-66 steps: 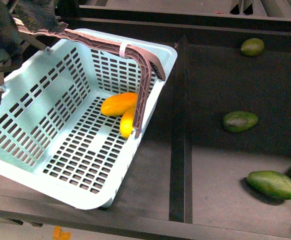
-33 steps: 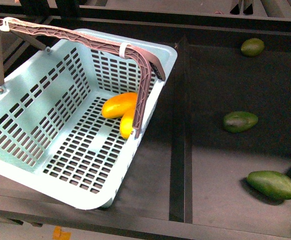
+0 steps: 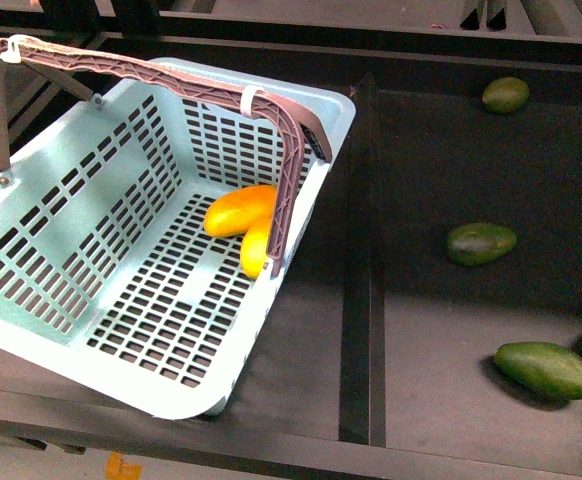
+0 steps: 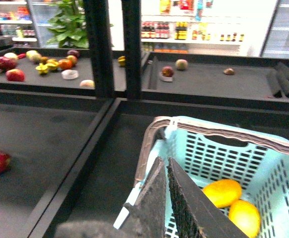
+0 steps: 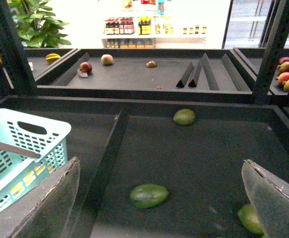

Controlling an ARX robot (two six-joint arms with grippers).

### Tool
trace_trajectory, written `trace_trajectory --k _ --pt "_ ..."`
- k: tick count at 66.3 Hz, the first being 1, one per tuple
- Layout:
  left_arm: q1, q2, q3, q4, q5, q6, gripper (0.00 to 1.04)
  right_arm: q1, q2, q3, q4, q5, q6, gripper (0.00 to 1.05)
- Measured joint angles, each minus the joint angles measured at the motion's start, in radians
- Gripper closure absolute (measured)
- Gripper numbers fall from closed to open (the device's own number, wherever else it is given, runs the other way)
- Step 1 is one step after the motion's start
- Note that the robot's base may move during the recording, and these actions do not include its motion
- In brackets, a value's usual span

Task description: Pick lemon and mango into basket

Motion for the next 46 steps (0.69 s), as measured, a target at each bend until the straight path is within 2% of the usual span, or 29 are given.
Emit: trace_trajectory --k 12,13,40,46 --pt "0.008 -0.158 0.0 -0.145 0.011 0.0 1.01 0.0 0.0 0.0 0.0 0.0 0.0 0.09" --pt "0.008 -0.276 0.0 -0.259 0.011 0.0 1.01 0.0 0.0 0.0 0.0 0.0 0.0 0.09" --pt "0.008 -0.425 0.0 -0.409 0.011 0.0 1.01 0.0 0.0 0.0 0.0 0.0 0.0 0.09" --pt "0.008 -0.56 0.0 -0.571 0.011 0.0 1.01 0.0 0.0 0.0 0.0 0.0 0.0 0.09"
